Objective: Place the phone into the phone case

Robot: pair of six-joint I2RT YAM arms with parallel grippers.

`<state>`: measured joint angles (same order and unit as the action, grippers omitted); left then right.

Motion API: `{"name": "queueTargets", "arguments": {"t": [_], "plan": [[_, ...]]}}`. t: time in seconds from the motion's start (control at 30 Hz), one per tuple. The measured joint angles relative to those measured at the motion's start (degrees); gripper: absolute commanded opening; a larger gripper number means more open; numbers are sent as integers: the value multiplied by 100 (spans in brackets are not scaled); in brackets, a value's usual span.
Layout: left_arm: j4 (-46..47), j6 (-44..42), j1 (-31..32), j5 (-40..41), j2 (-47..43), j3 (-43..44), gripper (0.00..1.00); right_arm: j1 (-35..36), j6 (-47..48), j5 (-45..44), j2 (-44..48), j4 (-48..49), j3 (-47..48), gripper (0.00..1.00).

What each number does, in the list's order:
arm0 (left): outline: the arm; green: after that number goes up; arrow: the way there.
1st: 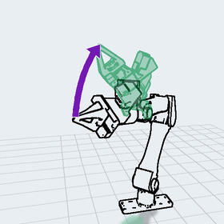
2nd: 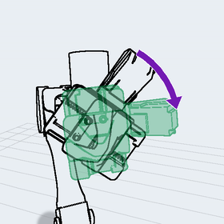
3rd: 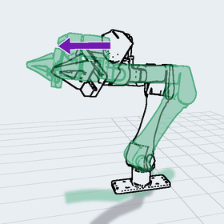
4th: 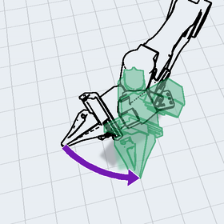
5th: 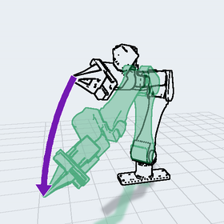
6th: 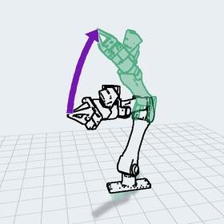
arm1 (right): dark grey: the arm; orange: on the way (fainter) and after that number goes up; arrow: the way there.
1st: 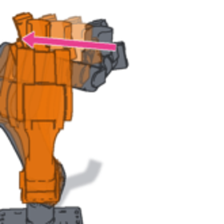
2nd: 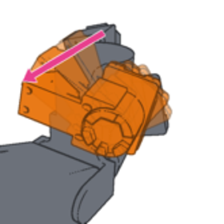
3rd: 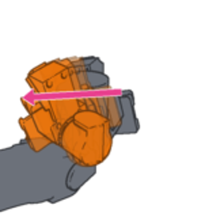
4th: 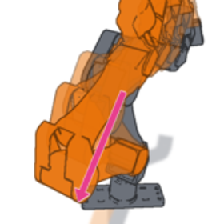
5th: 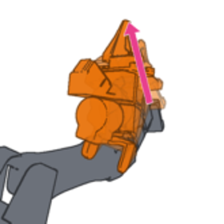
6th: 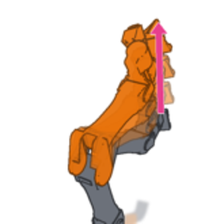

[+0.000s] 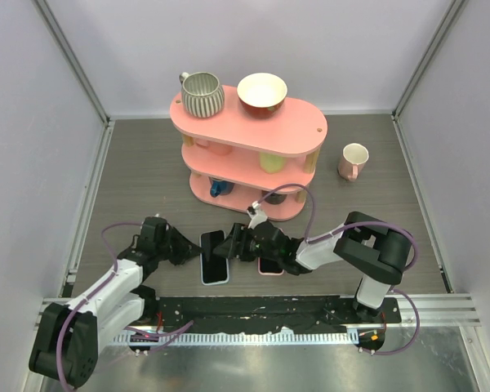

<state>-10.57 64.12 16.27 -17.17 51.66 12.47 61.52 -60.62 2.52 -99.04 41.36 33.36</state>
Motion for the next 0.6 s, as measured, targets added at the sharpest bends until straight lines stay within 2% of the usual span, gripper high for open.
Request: {"name": "queueTargets", "arguments": {"t": [0.2, 0.6], "plan": [[4, 15, -7, 9, -46, -35, 10, -26, -90, 20, -90, 321, -127, 56], [0, 20, -20, 37, -46, -52, 9, -105, -470, 173, -658, 1390, -380, 50]]}}
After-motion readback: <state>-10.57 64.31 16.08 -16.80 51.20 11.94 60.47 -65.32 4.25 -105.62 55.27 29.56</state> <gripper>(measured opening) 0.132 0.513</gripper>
